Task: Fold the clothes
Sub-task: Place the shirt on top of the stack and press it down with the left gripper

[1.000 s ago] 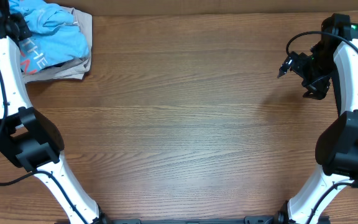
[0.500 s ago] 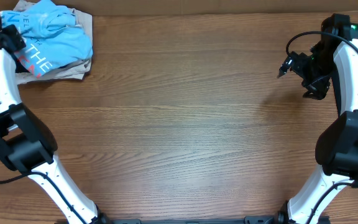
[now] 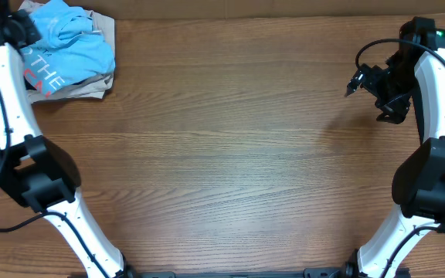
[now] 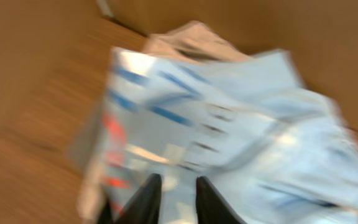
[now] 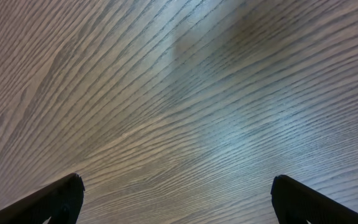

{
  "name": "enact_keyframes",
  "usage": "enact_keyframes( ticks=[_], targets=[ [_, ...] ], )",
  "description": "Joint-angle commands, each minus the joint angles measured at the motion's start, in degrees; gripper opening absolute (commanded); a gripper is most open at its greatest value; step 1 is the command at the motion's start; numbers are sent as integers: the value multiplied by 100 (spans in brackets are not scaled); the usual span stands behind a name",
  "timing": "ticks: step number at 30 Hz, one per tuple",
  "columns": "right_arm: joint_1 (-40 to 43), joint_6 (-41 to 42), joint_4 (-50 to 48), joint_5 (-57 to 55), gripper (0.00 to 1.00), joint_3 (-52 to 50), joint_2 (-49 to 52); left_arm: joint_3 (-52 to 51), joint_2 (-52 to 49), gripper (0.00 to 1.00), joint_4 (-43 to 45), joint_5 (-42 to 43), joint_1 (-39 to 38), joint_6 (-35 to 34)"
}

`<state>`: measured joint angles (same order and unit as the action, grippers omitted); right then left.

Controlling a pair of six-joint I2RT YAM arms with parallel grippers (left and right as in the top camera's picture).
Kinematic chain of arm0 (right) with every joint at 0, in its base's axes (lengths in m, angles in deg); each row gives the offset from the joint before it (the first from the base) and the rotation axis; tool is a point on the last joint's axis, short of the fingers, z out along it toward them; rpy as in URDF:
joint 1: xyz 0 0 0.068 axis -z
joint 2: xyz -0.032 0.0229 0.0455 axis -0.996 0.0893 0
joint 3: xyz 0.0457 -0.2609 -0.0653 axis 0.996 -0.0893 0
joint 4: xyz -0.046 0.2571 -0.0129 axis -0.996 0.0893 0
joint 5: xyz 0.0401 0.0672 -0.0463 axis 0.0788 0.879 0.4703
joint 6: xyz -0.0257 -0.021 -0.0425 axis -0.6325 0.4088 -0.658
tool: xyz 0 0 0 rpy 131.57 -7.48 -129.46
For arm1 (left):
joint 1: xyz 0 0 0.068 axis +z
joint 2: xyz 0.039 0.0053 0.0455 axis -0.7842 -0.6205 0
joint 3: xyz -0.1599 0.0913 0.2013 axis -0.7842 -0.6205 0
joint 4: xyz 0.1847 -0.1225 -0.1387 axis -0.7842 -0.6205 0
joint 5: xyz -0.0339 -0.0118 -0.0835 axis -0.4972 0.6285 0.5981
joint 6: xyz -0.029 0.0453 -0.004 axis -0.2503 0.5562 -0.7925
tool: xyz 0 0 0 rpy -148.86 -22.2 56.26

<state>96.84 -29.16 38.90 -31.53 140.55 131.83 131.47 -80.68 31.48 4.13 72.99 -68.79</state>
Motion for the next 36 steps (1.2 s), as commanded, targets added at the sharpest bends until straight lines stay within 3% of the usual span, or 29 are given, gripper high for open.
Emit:
enact_keyframes(
  ticks=[1, 6, 13, 24, 36],
  targets=[
    [-11, 13, -7, -17, 100, 105, -146, -76, -44, 4, -264, 295, -332, -448],
    [-11, 13, -7, -17, 100, 105, -146, -92, -437, 4, -737, 15, -450, -953],
    [-11, 13, -7, -17, 100, 105, -146, -92, -695, 4, -520, -236, -411, -962],
    [-11, 13, -7, -17, 100, 105, -146, -90, -903, 4, 1102, -391, -323, -826],
    [-11, 13, -7, -17, 100, 105, -146, -90, -1504, 7, 1904, -411, -326, -557]
  ],
)
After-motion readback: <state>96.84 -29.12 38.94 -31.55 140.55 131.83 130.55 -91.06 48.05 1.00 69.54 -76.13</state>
